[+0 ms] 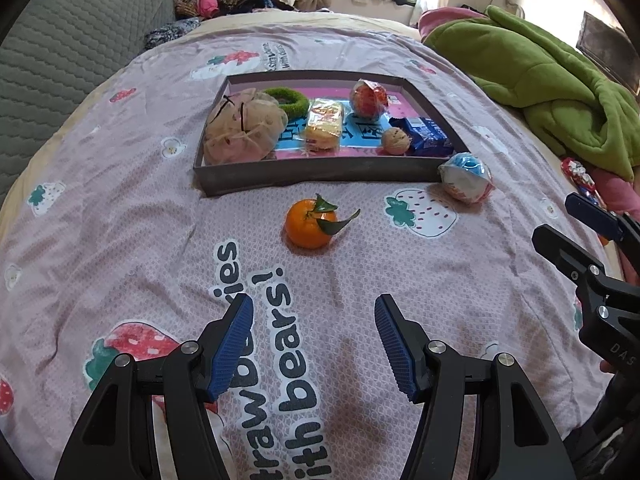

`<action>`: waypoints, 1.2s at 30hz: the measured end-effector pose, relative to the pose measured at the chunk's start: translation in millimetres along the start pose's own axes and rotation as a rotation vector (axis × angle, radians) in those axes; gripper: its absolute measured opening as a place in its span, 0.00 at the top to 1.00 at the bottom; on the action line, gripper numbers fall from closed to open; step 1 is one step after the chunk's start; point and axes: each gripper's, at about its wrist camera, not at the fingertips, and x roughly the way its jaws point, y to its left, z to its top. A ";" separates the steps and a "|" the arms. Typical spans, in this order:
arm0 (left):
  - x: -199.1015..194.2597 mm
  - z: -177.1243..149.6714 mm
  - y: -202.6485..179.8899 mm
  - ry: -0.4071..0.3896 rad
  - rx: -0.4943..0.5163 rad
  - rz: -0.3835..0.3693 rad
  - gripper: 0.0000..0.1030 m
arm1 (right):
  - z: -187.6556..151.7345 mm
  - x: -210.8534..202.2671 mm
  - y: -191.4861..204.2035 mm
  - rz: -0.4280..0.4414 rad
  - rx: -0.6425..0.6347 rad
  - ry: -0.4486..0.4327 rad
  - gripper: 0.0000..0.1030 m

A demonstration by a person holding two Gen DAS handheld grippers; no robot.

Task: Organize objects
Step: 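Move the left gripper to the tangerine while the right gripper approaches the Kinder egg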

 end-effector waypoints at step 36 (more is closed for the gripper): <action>58.8 27.6 12.4 0.042 0.001 -0.012 0.37 | 11.9 73.8 -11.0 -0.061 -0.087 0.069 0.35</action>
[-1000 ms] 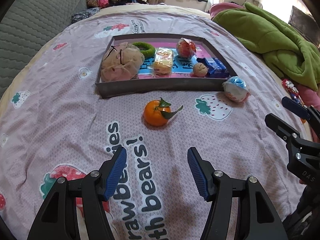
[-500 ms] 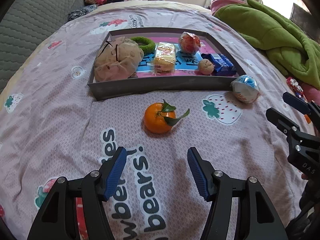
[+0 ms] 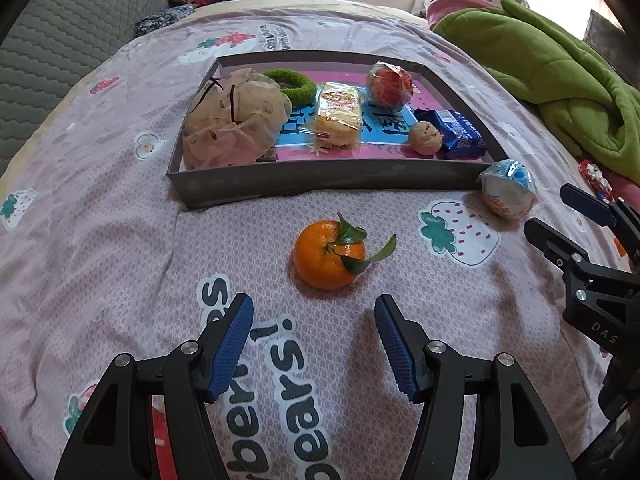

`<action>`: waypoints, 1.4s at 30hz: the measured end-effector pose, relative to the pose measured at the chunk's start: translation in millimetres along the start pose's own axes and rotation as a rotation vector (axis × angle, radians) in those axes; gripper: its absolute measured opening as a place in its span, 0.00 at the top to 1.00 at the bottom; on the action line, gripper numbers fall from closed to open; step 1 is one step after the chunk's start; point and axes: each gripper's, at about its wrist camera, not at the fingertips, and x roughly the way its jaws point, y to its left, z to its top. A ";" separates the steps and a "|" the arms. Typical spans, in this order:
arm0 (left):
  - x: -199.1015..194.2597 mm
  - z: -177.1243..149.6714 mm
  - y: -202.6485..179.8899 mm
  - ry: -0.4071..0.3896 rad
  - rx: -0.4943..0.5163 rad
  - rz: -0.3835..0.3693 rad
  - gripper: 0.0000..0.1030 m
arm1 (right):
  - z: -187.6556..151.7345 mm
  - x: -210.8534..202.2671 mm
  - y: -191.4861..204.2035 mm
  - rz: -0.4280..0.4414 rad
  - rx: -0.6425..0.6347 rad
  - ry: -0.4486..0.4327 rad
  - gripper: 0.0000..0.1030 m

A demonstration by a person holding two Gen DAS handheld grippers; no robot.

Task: Organize objects
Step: 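Move the left gripper to the tangerine while the right gripper approaches the Kinder egg, then close the left gripper on the tangerine while the right gripper grasps the Kinder egg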

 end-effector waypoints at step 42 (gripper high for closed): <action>28.0 21.8 7.3 -0.028 -0.049 -0.028 0.37 | 3.4 43.4 -1.5 -0.044 0.056 0.046 0.42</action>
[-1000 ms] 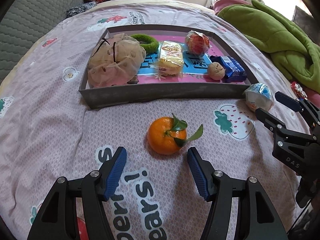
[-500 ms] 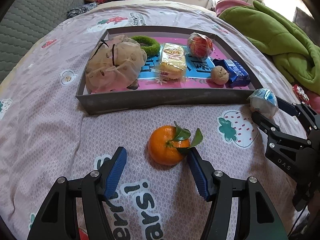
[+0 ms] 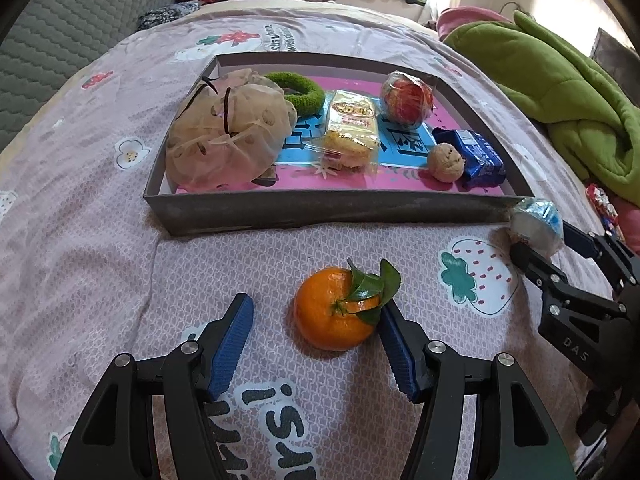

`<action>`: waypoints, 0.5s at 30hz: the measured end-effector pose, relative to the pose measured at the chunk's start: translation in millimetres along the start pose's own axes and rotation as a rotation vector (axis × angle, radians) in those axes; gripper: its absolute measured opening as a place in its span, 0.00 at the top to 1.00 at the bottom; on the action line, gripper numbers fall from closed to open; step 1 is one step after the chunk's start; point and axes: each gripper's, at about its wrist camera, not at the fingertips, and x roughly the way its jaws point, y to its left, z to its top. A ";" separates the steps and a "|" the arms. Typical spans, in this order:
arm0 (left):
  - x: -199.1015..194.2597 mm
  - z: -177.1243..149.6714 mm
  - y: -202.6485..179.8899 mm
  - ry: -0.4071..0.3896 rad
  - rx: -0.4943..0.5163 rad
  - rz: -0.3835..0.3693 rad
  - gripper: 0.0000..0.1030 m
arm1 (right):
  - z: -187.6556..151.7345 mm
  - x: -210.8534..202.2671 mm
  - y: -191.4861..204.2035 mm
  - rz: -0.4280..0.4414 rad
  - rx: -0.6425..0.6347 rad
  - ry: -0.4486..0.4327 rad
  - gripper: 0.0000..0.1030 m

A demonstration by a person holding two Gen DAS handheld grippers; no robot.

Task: Organize objects
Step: 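Close the left gripper on the tangerine while the right gripper grasps the Kinder egg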

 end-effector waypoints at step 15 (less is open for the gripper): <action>-0.7 -0.2 -3.3 -0.006 -0.004 -0.018 0.61 | -3.9 -20.3 -1.6 0.052 0.069 0.002 0.42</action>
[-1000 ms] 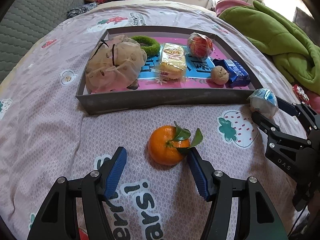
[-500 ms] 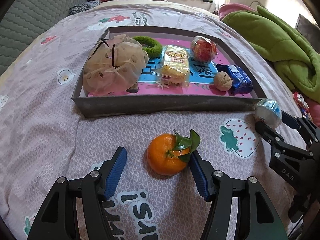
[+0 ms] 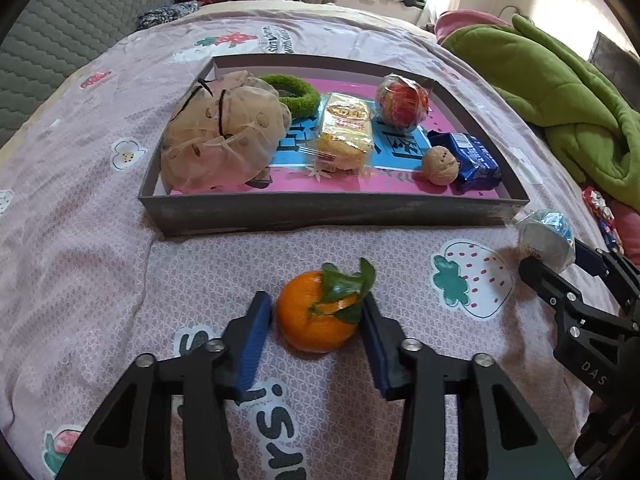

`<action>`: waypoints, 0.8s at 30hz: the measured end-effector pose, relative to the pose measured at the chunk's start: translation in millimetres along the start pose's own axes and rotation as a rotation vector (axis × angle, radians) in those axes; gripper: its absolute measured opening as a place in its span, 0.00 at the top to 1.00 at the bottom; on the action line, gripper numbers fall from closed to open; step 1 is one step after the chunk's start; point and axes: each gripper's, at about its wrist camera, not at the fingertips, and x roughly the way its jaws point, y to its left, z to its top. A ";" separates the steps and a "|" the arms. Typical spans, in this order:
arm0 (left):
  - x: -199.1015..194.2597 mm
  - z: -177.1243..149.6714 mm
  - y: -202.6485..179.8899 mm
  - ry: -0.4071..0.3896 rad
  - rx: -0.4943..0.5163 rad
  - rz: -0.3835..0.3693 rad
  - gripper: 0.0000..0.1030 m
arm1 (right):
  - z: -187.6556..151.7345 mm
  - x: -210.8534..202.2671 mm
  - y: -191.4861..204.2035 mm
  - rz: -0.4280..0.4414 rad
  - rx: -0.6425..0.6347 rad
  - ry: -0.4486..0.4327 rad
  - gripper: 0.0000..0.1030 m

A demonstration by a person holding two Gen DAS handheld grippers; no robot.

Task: Organize objects
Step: 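Close the left gripper on the tangerine while the right gripper grasps the Kinder egg, then carry the tangerine over the tray with the left gripper while the right gripper carries the Kinder egg there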

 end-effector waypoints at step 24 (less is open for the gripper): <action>-33.3 -17.3 -3.1 -0.035 0.024 0.025 0.61 | -9.6 -37.5 21.1 0.069 0.043 -0.028 0.42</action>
